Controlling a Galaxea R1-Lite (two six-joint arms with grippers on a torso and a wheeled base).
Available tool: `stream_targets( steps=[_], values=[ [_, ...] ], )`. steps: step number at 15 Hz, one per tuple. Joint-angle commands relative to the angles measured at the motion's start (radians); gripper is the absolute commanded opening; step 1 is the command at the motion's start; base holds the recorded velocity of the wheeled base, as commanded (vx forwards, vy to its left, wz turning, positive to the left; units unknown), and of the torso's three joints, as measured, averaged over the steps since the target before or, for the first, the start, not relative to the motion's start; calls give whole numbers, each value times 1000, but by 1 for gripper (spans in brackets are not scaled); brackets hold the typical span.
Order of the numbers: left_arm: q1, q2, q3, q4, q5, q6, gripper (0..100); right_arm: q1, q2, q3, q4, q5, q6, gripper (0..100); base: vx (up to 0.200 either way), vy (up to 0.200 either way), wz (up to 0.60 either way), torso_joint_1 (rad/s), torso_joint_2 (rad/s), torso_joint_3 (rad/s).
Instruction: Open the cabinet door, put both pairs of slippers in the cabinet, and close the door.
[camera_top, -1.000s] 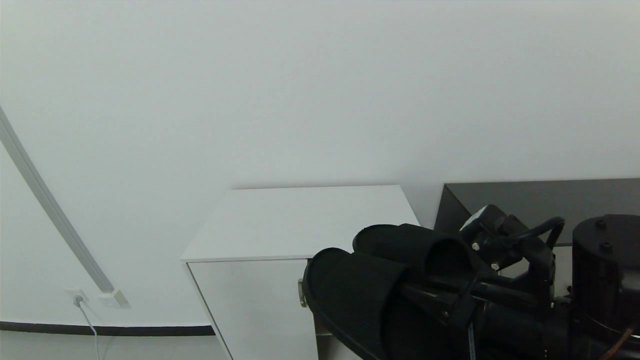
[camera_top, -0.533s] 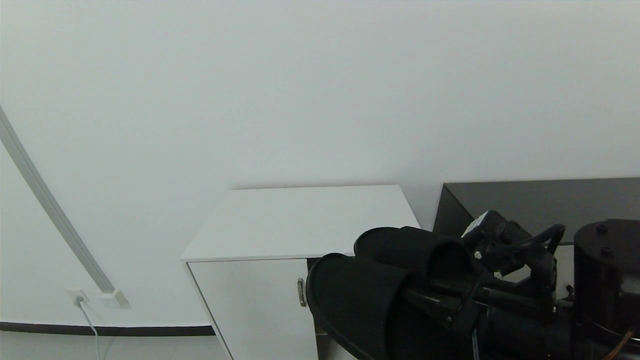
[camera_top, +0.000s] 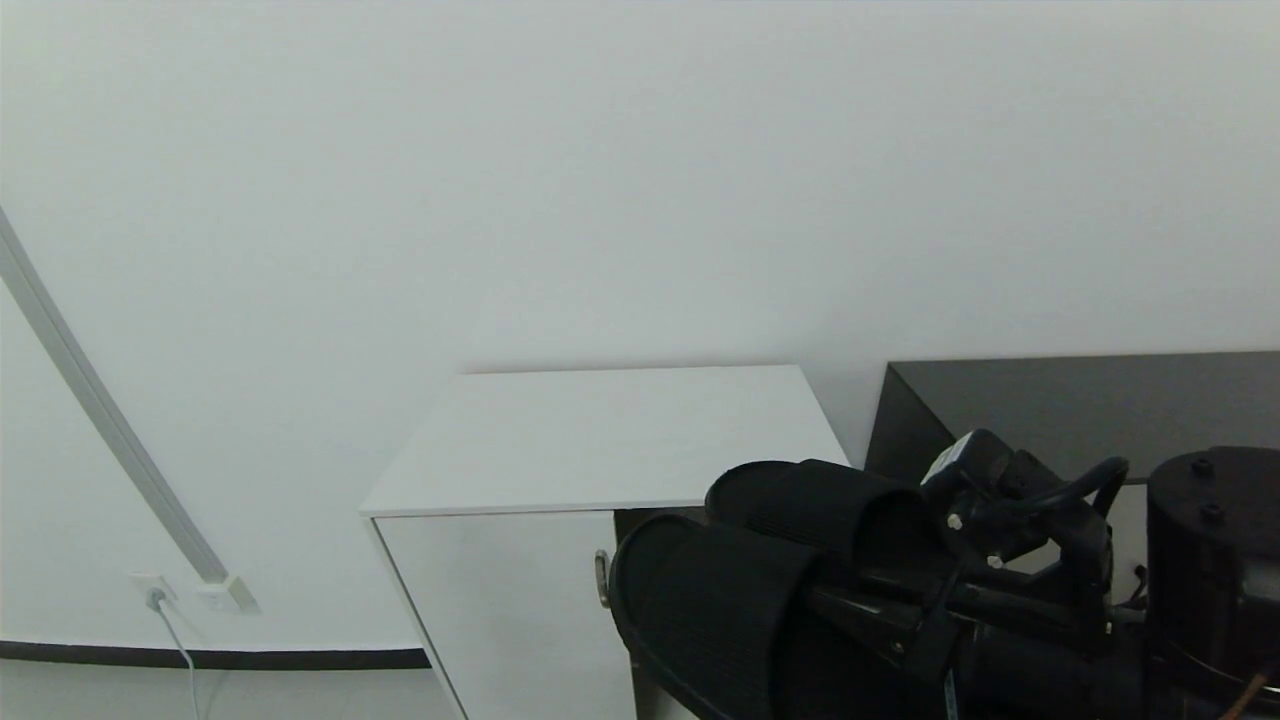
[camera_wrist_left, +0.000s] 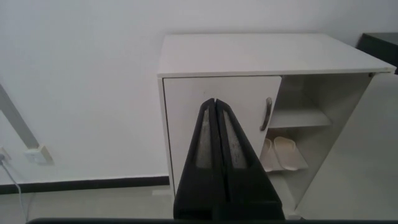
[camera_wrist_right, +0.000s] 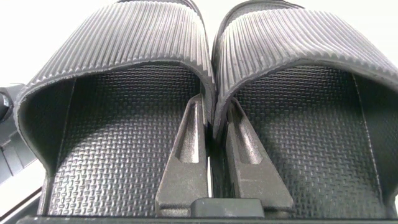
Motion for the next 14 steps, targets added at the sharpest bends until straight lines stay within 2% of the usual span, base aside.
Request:
stream_targets(
  steps=[1,9,14],
  values=[
    [0,1,-1,0,0,-1,0,0,1,0,-1,0,-1,0,0,0,0,-144,339,173],
    [0,1,-1,0,2,-2,0,0,2,3,-1,0,-1,0,0,0,0,-161,376,207],
    [0,1,1,0,2,-4,0,0,4,9,-1,0,-1,0,0,0,0,-218,525,299]
  ],
)
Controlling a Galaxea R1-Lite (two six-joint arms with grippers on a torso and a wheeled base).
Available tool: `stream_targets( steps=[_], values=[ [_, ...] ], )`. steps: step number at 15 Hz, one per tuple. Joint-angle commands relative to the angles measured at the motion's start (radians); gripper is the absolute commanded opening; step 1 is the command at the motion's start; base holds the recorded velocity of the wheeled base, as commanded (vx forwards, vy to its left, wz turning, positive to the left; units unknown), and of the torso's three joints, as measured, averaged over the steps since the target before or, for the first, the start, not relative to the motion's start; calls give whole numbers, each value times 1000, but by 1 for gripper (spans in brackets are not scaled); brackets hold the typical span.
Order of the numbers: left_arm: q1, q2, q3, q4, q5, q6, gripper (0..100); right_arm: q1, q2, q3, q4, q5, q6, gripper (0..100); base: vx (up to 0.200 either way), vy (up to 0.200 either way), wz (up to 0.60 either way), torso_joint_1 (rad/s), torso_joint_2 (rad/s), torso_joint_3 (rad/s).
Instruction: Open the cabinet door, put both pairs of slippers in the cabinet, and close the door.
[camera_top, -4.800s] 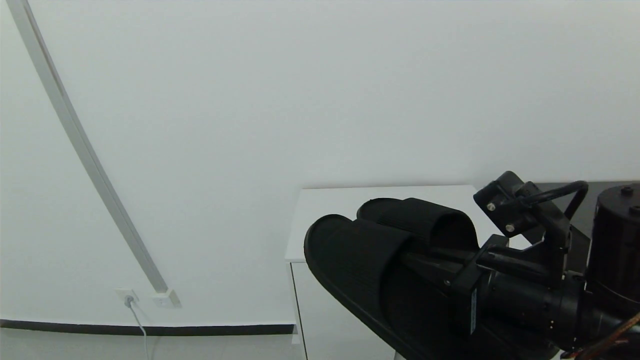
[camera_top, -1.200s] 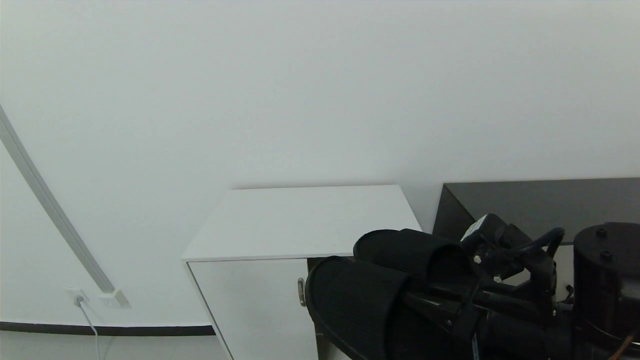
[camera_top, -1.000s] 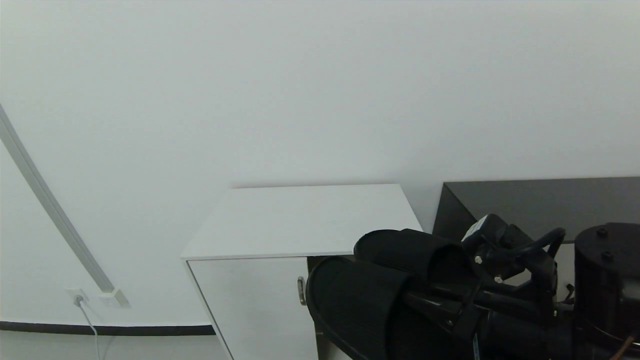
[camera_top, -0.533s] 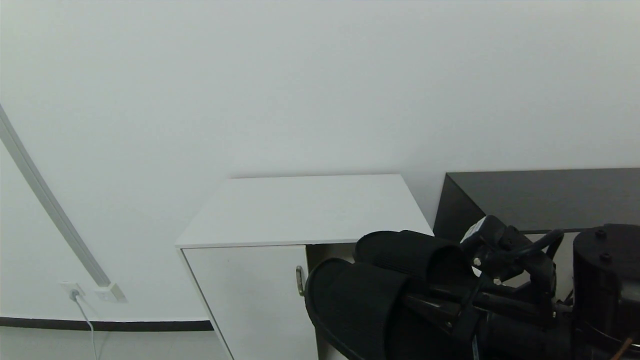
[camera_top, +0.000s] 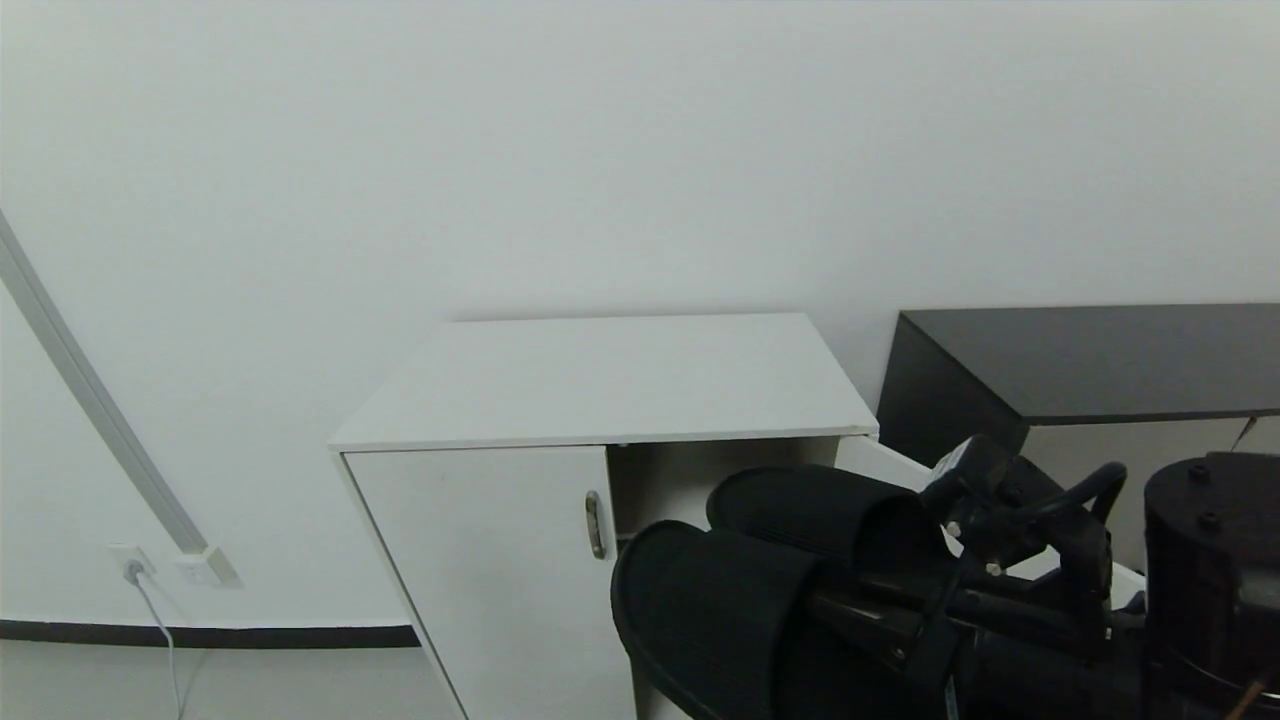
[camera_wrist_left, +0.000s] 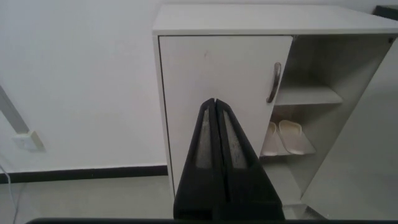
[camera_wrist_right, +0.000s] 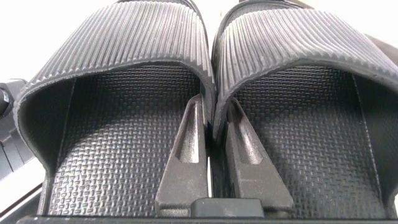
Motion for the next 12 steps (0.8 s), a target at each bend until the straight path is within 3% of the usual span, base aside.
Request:
stream_targets(
  steps=[1,12],
  values=[
    [0,1,0,0,0,-1,0,1,3,2,0,0,0,0,0,0,0,-227,544,320],
    [0,1,0,0,0,-7,0,-2,5,42,-3,0,0,0,0,0,0,-187,508,323]
  ],
)
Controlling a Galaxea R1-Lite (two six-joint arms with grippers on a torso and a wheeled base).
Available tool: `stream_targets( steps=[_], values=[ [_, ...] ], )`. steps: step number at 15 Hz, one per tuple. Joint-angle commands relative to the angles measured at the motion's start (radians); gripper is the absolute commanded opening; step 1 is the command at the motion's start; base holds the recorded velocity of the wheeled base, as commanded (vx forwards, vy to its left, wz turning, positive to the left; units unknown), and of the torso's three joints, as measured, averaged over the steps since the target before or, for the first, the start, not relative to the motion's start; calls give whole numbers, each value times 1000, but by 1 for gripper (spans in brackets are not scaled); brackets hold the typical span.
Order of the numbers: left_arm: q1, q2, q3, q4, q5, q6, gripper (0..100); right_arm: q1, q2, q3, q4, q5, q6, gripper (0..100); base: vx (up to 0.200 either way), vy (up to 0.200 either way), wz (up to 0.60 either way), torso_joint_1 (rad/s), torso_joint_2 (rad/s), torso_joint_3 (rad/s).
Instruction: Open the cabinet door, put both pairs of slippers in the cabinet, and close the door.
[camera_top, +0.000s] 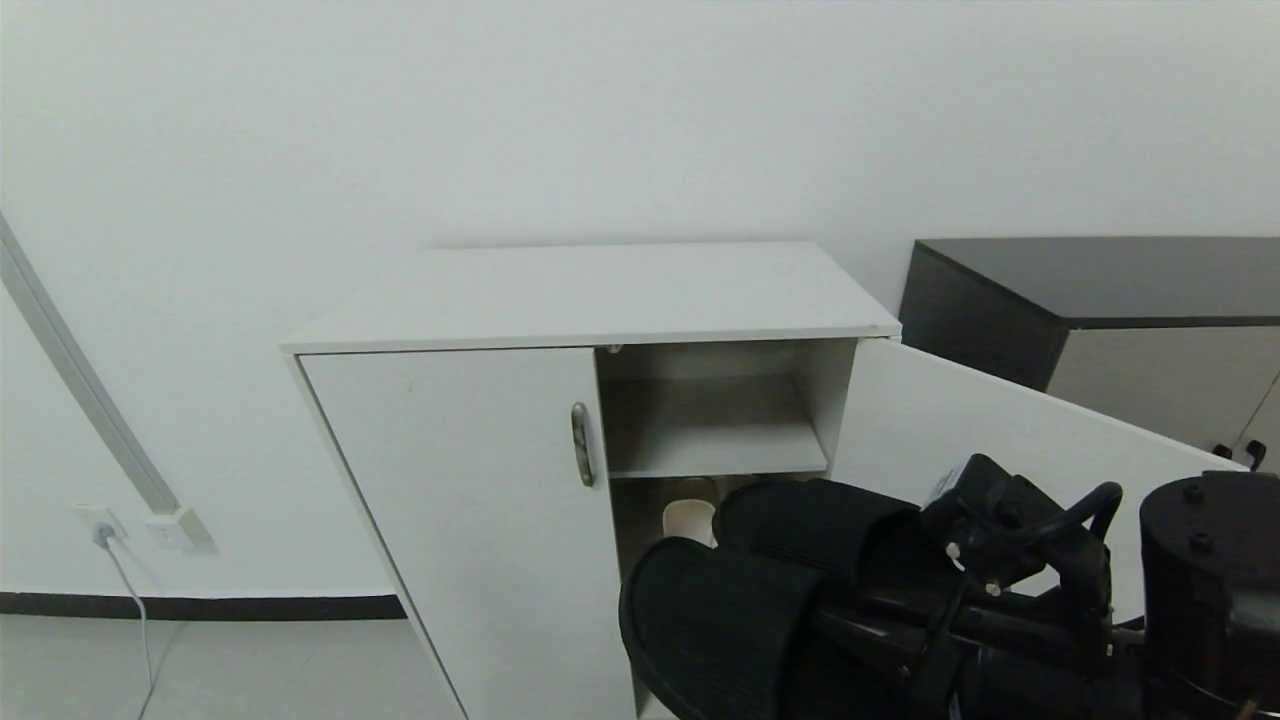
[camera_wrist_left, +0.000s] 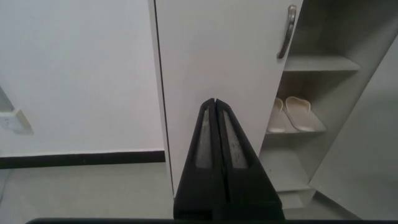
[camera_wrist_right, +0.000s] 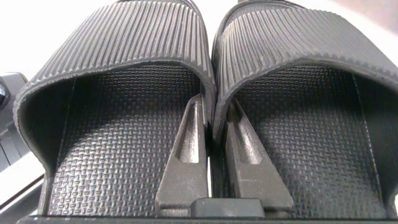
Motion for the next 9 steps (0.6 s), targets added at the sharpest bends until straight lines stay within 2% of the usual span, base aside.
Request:
stream_targets(
  steps=[1,9],
  values=[
    [0,1,0,0,0,0,0,-2,6,12,-1,0,0,0,0,0,0,-144,471,325],
    [0,1,0,0,0,0,0,1,12,12,0,0,-6,0,0,0,0,-105,456,355]
  ],
)
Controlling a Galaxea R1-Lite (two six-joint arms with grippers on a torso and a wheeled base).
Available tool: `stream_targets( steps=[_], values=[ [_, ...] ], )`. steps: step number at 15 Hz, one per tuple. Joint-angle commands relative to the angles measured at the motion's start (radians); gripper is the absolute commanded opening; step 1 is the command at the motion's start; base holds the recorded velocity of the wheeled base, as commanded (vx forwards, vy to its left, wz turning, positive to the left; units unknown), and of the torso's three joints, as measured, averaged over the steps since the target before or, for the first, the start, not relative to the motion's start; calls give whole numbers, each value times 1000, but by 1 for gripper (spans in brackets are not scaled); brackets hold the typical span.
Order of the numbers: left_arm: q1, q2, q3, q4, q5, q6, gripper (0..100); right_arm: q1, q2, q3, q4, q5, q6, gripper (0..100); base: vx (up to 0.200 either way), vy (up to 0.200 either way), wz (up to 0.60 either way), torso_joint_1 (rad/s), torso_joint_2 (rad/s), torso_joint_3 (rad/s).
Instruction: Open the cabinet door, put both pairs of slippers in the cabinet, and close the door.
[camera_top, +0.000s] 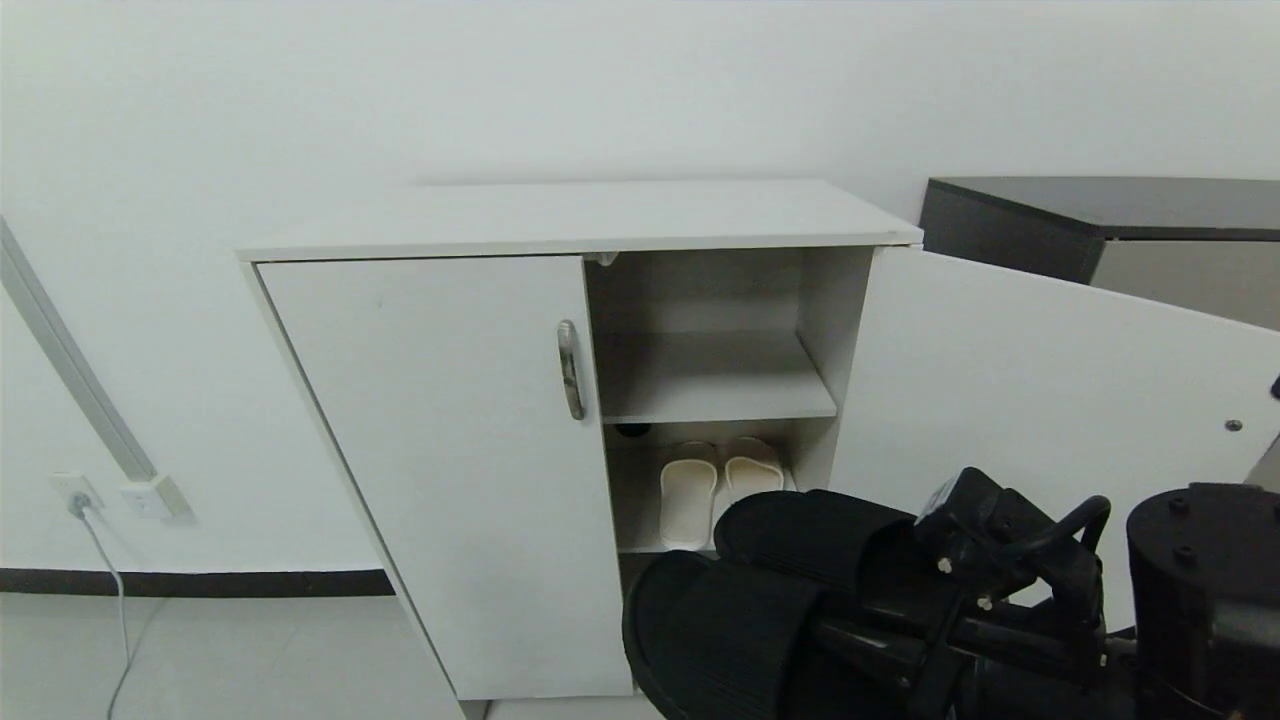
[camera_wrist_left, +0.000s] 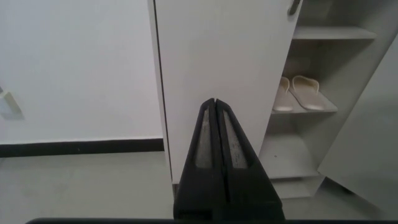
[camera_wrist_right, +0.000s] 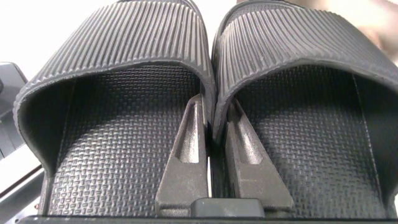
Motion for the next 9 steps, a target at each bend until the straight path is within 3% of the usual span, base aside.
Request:
stream_targets(
  steps=[1,9],
  values=[
    [0,0,0,0,1,0,0,1,3,1,1,0,0,0,0,0,0,-41,432,393],
    [0,0,0,0,1,-2,0,6,0,7,1,0,-3,0,0,0,0,0,36,27]
  ],
)
